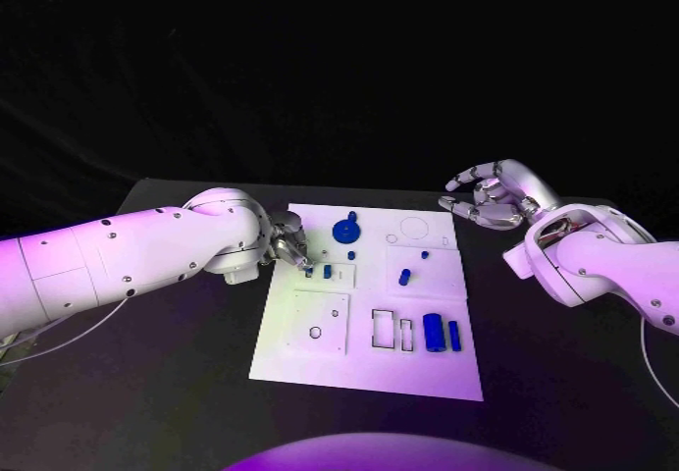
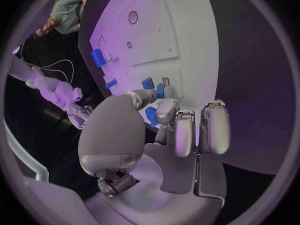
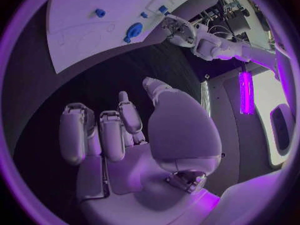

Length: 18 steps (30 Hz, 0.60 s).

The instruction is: Assemble the parts on the task board

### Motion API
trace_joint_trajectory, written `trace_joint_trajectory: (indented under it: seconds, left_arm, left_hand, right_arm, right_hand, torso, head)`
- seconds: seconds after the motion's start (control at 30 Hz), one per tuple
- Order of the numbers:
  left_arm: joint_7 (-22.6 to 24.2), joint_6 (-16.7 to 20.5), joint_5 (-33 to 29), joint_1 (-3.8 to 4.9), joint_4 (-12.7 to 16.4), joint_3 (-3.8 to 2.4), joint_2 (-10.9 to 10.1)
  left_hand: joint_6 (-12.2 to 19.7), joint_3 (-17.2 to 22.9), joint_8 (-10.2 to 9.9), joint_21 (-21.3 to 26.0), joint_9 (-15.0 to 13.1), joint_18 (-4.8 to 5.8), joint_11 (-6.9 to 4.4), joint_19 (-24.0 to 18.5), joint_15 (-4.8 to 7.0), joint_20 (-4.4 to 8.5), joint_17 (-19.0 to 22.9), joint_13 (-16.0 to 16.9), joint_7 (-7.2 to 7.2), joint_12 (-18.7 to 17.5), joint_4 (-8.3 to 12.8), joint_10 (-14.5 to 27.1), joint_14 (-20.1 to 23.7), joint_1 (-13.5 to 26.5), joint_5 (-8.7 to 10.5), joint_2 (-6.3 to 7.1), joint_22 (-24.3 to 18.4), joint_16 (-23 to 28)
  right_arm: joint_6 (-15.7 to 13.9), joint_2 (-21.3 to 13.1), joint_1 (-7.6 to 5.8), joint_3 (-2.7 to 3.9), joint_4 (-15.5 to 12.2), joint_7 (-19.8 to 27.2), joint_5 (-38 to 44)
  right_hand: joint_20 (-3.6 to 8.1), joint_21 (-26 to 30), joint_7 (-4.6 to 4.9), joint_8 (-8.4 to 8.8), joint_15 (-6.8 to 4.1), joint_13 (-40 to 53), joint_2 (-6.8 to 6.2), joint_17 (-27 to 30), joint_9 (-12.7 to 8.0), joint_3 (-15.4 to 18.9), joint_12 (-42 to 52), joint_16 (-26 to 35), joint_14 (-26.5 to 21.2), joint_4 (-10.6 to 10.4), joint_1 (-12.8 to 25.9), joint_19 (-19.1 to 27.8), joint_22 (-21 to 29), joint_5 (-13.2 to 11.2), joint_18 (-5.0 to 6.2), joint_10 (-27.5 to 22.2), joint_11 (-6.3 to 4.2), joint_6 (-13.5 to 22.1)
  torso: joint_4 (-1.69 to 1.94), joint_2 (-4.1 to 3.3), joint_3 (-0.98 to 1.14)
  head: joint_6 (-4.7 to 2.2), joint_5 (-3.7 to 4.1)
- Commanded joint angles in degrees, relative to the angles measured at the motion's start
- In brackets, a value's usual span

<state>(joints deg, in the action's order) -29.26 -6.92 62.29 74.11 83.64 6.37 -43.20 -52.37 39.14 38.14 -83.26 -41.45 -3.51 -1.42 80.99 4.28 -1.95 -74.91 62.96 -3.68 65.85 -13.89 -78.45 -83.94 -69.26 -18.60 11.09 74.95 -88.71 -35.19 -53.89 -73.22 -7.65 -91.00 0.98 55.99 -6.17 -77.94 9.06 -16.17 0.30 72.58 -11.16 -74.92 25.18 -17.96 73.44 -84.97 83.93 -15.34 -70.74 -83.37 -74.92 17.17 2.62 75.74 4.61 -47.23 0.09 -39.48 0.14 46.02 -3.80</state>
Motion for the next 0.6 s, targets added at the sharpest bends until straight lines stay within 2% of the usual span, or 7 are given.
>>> trace_joint_trajectory:
  seconds: [0.03, 0.13, 0.47, 0.6]
  left_arm:
    - [-0.06, -1.85, 2.4, -0.04, -0.12, 0.05, 0.32]
    - [-0.11, -1.82, 2.95, -0.05, -0.34, 0.1, 0.51]
    - [-0.33, -3.21, 3.62, -0.08, -0.79, 0.22, 0.83]
    - [-0.37, -3.41, 3.67, -0.1, -0.92, 0.32, 1.0]
  left_hand:
    - [-0.64, 8.64, 0.18, -0.22, -0.09, 0.26, -0.04, 0.44, 0.3, 0.01, -13.07, -0.12, 0.85, 0.02, 8.42, -0.29, -5.54, 0.11, -0.16, -0.31, 0.76, -0.29]
    - [-0.64, 8.64, 0.18, -0.22, -0.09, 0.26, -0.04, 0.44, 0.3, 0.01, -13.07, -0.12, 0.85, 0.02, 8.42, -0.29, -5.54, 0.11, -0.16, -0.31, 0.76, -0.29]
    - [-0.67, 8.76, 0.25, -0.25, -0.13, 0.27, -0.07, 0.47, 0.32, 0.03, -13.19, -0.13, 0.88, 0.01, 8.52, -0.31, -5.57, 0.19, -0.15, -0.25, 0.83, -0.35]
    - [-0.67, 8.76, 0.25, -0.25, -0.13, 0.27, -0.07, 0.47, 0.32, 0.03, -13.19, -0.13, 0.88, 0.01, 8.52, -0.31, -5.57, 0.19, -0.15, -0.25, 0.83, -0.35]
  right_arm:
    - [0.47, 0.0, 0.04, 0.01, -0.1, 0.43, 0.31]
    - [0.46, 0.0, 0.04, 0.01, -0.12, 0.45, 0.31]
    - [0.45, -0.01, 0.04, 0.01, -0.16, 0.48, 0.31]
    - [0.45, -0.02, 0.04, 0.01, -0.19, 0.49, 0.31]
  right_hand:
    - [0.31, 0.37, 0.0, -0.18, -0.42, 0.01, 0.25, -3.25, 0.06, 0.06, -0.23, 0.38, 3.34, -0.4, -0.47, 0.18, -6.32, 0.34, 0.5, -0.02, -0.42, 0.27]
    - [0.31, 0.37, 0.0, -0.18, -0.42, 0.01, 0.25, -3.25, 0.06, 0.06, -0.23, 0.38, 3.34, -0.4, -0.47, 0.18, -6.32, 0.34, 0.5, -0.02, -0.42, 0.27]
    - [0.31, 0.43, 0.0, -0.21, -0.42, 0.0, 0.27, -3.23, 0.07, 0.11, -0.23, 0.4, 3.34, -0.47, -0.45, 0.2, -6.28, 0.43, 0.52, -0.02, -0.42, 0.27]
    - [0.31, 0.43, 0.0, -0.21, -0.42, 0.0, 0.27, -3.23, 0.07, 0.11, -0.23, 0.4, 3.34, -0.47, -0.45, 0.2, -6.28, 0.43, 0.52, -0.02, -0.42, 0.27]
  torso:
    - [0.07, 0.05, -0.01]
    - [0.01, 0.02, -0.08]
    - [0.06, 0.02, -0.05]
    - [0.03, -0.03, -0.11]
  head:
    - [-0.09, 0.01]
    - [-0.11, -0.02]
    - [0.1, -0.04]
    - [0.09, -0.03]
